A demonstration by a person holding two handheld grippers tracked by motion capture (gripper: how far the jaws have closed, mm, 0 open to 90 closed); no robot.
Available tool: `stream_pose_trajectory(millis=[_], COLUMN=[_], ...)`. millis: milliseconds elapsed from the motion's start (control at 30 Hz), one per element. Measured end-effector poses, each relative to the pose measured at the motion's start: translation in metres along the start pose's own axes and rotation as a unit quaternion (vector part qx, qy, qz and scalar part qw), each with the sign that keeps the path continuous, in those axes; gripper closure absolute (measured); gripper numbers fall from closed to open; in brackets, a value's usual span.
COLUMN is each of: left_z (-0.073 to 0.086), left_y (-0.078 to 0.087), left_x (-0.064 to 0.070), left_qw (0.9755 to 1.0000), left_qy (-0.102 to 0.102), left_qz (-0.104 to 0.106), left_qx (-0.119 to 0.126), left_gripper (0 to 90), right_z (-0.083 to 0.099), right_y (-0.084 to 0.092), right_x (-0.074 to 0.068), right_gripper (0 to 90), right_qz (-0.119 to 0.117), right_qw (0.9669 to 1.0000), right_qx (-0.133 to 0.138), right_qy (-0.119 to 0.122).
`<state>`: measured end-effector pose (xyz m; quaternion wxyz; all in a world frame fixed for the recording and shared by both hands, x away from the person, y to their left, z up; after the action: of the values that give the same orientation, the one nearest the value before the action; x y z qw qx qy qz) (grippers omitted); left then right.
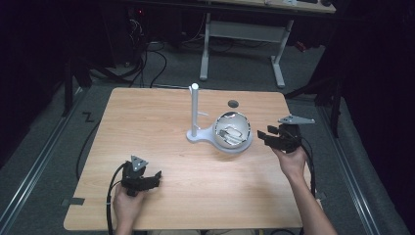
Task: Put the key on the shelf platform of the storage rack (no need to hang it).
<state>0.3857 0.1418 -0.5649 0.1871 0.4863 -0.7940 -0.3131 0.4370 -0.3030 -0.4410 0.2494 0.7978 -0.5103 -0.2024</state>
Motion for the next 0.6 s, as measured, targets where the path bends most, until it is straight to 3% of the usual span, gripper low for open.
stream_pose_trajectory(millis=[500,600], left_z=[0.000,0.000], left_y=[0.000,0.000], left_x=[0.000,0.000], left_qw=[1.0000,1.0000], left_qy=[0.000,0.000], left_qz=[0.000,0.000], left_qx=[0.000,0.000], left_gripper=[19.0,19.0], right_z=[0.015,0.020], right_y=[0.017,0.021], right_x=[0.006,0.007], right_gripper=[49.0,49.0], right_qz=[0.001,-0.008], right_qw=[0.9999,0.9996], right_qx=[0.015,0.019], right_qy=[-0.008,-0.020])
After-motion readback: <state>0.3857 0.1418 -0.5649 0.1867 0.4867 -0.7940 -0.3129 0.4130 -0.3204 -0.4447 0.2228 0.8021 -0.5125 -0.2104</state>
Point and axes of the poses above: each handheld gripper's, and its own axes: y roughly backward along the jaws, z roughly out of its underside, x roughly to its right, the point moved 4 cm from there along -y, roughly forward along the jaws, and after that the axes turned 2 degrees about -y, right-handed, at the moved point
